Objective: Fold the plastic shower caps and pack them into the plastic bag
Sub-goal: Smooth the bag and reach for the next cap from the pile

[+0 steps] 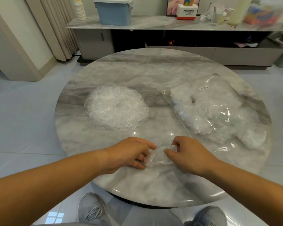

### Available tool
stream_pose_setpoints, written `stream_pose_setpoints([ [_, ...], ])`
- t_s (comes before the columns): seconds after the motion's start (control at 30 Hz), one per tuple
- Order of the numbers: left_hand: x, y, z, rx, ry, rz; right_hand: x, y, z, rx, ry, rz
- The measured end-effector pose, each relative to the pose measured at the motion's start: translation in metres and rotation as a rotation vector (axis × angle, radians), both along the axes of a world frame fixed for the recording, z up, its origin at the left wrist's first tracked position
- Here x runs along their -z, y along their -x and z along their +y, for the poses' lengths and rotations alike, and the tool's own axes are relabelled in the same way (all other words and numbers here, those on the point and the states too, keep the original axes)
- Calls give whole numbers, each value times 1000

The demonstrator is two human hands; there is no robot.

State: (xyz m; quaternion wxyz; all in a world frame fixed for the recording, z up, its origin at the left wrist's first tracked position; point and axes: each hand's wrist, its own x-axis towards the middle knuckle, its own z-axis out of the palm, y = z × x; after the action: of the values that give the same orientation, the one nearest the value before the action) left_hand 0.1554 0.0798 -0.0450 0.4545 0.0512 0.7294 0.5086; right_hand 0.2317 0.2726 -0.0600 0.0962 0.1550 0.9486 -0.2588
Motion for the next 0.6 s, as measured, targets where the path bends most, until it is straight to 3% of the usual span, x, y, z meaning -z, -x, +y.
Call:
stream_pose_setpoints([
  [0.13, 0, 0, -1, -3, -15, -24, -6, 1, -9, 146, 455, 223],
  [0.2, -1, 0, -3, 25, -38, -33, -10, -2, -17, 119, 617, 314],
  [0.37, 6, 3, -10, 67, -129, -65, -5, -18, -26, -263, 543, 279],
  [0.6, 11, 3, -13, -17, -155, -74, 3, -23, -17, -328, 558, 174],
])
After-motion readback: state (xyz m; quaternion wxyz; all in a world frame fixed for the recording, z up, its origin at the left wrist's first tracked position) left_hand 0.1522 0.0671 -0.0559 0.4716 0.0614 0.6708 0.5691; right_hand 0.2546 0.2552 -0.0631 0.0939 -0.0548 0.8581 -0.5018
